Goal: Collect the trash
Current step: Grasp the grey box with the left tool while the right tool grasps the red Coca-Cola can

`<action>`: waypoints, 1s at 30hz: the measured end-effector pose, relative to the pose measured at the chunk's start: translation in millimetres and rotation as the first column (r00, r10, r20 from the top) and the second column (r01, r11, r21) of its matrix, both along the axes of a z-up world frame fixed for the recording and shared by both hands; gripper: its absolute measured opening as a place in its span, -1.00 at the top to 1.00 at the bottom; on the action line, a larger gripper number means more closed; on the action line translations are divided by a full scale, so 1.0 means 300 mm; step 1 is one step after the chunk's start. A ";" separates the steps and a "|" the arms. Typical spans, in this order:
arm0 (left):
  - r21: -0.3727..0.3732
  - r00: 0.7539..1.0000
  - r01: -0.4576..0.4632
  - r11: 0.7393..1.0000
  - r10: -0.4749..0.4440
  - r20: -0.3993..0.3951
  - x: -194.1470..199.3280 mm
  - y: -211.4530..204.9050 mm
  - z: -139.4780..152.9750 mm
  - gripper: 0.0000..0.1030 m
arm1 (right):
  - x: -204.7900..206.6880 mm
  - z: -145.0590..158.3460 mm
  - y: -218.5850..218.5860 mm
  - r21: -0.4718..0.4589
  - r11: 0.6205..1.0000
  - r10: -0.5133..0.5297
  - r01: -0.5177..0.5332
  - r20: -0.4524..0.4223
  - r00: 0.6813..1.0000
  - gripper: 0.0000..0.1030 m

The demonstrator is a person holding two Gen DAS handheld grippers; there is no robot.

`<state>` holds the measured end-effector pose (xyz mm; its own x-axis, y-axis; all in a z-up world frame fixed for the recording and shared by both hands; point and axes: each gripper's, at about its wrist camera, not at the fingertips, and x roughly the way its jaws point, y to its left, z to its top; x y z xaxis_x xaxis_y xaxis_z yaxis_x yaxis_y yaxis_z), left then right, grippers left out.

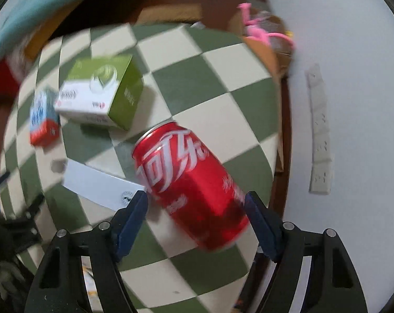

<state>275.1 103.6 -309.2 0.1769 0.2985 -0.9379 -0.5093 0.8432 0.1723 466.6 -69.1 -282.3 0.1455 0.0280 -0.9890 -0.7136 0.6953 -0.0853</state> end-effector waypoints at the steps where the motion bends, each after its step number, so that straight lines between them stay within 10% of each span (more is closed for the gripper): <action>1: 0.002 1.000 0.002 1.000 -0.002 0.001 0.005 -0.001 0.002 -1.00 | 0.001 -0.016 0.015 -0.020 1.000 0.014 -0.014 -0.010 1.000 -0.57; 11: 0.062 0.981 0.189 0.980 -0.191 0.026 0.054 -0.073 0.093 -0.99 | 0.083 -0.069 -0.078 0.150 0.955 -0.218 0.258 -0.241 0.946 -0.30; 20: -0.048 0.781 0.623 0.781 -0.624 -0.013 0.306 -0.283 0.131 -0.98 | -0.063 -0.048 -0.394 0.153 0.855 -0.450 0.495 -0.254 0.856 -0.30; 26: -0.123 0.678 0.714 0.690 -0.724 -0.127 0.385 -0.374 0.032 -0.16 | -0.117 -0.087 -0.456 0.159 0.808 -0.514 0.568 -0.281 0.810 -0.30; 30: -0.179 0.734 0.651 0.738 -0.672 -0.099 0.379 -0.357 0.040 0.18 | -0.127 -0.087 -0.451 0.156 0.807 -0.519 0.570 -0.272 0.810 -0.30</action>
